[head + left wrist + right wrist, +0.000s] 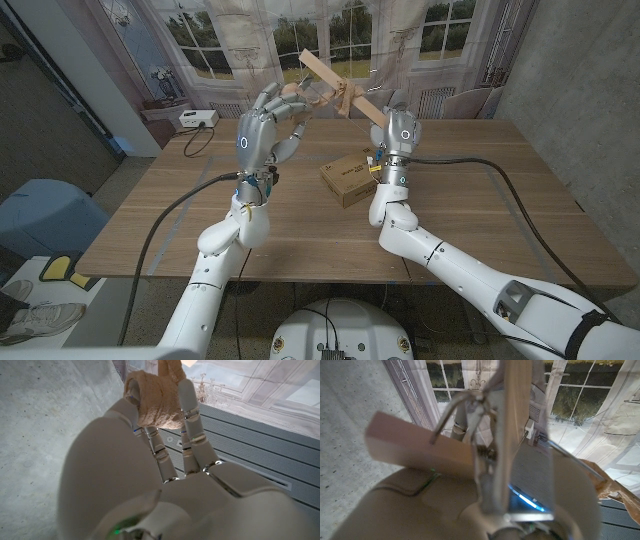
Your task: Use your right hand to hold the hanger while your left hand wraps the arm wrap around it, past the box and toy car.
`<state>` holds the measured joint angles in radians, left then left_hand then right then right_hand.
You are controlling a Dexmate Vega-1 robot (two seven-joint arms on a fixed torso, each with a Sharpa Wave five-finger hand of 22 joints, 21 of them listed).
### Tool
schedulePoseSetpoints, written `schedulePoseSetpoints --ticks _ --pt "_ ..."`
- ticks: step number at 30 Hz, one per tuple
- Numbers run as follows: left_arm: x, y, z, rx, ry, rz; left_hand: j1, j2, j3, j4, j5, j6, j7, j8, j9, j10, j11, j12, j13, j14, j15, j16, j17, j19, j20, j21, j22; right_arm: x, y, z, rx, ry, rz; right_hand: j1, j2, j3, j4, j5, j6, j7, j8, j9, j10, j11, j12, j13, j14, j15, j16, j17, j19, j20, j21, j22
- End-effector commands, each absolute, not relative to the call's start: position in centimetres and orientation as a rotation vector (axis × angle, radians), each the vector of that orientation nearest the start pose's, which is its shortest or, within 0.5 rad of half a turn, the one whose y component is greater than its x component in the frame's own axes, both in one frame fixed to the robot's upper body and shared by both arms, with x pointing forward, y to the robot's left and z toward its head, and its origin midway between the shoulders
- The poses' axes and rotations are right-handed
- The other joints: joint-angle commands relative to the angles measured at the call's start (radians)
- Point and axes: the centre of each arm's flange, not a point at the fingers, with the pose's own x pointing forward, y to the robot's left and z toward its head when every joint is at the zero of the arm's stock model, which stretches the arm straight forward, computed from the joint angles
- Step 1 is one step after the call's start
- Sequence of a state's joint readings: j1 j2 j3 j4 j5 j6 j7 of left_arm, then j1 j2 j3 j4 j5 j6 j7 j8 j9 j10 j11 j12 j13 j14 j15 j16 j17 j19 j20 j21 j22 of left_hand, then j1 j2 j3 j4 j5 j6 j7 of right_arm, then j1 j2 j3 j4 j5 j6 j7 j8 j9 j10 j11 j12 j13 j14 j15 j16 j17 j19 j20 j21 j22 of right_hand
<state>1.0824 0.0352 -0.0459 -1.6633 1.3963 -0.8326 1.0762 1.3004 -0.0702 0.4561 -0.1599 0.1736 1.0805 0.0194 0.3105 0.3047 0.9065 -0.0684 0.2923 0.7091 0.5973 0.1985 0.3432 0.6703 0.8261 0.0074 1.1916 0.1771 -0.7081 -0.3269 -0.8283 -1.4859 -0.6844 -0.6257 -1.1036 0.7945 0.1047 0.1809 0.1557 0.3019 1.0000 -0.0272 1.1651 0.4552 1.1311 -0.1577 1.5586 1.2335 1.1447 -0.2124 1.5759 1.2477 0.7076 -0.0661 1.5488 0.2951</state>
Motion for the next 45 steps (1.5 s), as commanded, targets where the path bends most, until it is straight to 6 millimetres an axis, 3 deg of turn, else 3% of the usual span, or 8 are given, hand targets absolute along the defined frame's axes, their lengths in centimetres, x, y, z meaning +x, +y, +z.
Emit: schedulePoseSetpoints --ticks 1,12,24,34,45 --pt "44.0 15.2 2.7 0.421 -1.811 0.678 0.145 0.154 0.003 0.005 -0.001 0.003 -0.006 0.004 0.005 0.004 -0.006 0.005 0.018 0.480 -0.418 -0.001 0.020 -0.114 -0.219 0.004 0.003 56.8 -12.0 0.1 -1.056 -1.031 -0.932 -0.048 0.052 0.007 -0.002 -0.002 0.001 -0.003 0.006 0.000 0.005 -0.007 0.007 0.004 0.012 0.001 0.003 0.002 0.009 -0.072 0.004 0.000" --pt "43.6 14.6 6.6 0.503 -1.903 0.694 0.143 0.154 0.005 0.004 -0.001 0.003 -0.007 0.004 0.003 0.005 -0.007 0.005 0.021 0.485 -0.419 -0.005 0.020 -0.116 -0.219 0.008 0.004 55.3 -10.8 -0.2 -1.121 -1.179 -0.902 -0.050 0.051 0.008 -0.002 -0.003 0.003 -0.004 0.008 -0.002 0.007 -0.005 0.007 0.004 0.014 0.001 0.003 0.002 0.007 -0.073 0.007 0.006" --pt "43.3 14.1 9.6 0.567 -1.919 0.692 0.142 0.154 0.007 0.002 0.000 0.004 -0.005 0.005 0.003 0.007 -0.004 0.004 0.020 0.487 -0.418 -0.009 0.022 -0.117 -0.220 0.011 0.004 53.6 -9.8 -0.5 -1.146 -1.302 -0.864 -0.050 0.050 0.009 -0.003 -0.004 0.002 -0.002 0.010 -0.003 0.005 -0.004 0.007 0.004 0.013 0.001 0.003 0.002 0.004 -0.074 0.005 0.006" --pt "42.2 14.0 12.3 0.720 -1.810 0.646 0.142 0.153 0.008 0.001 0.000 0.004 -0.008 0.004 0.001 0.009 -0.008 0.002 0.019 0.490 -0.420 -0.013 0.021 -0.117 -0.219 0.015 0.004 53.3 -9.4 -1.2 -1.172 -1.340 -0.843 -0.051 0.049 0.009 -0.003 -0.004 0.002 -0.001 0.011 -0.004 0.005 -0.003 0.006 0.004 0.012 0.001 0.003 0.002 0.004 -0.074 0.006 0.007" --pt "41.8 14.1 15.6 0.967 -1.517 0.460 0.140 0.154 0.010 0.001 0.001 0.000 -0.007 0.002 0.001 0.009 -0.006 -0.002 0.017 0.492 -0.419 -0.016 0.024 -0.118 -0.218 0.019 0.004 52.6 -8.8 -1.1 -1.194 -1.407 -0.838 -0.053 0.049 0.009 -0.002 -0.004 0.002 -0.001 0.012 -0.005 0.003 -0.003 0.006 0.004 0.009 0.001 0.003 0.002 0.000 -0.075 0.007 0.010"
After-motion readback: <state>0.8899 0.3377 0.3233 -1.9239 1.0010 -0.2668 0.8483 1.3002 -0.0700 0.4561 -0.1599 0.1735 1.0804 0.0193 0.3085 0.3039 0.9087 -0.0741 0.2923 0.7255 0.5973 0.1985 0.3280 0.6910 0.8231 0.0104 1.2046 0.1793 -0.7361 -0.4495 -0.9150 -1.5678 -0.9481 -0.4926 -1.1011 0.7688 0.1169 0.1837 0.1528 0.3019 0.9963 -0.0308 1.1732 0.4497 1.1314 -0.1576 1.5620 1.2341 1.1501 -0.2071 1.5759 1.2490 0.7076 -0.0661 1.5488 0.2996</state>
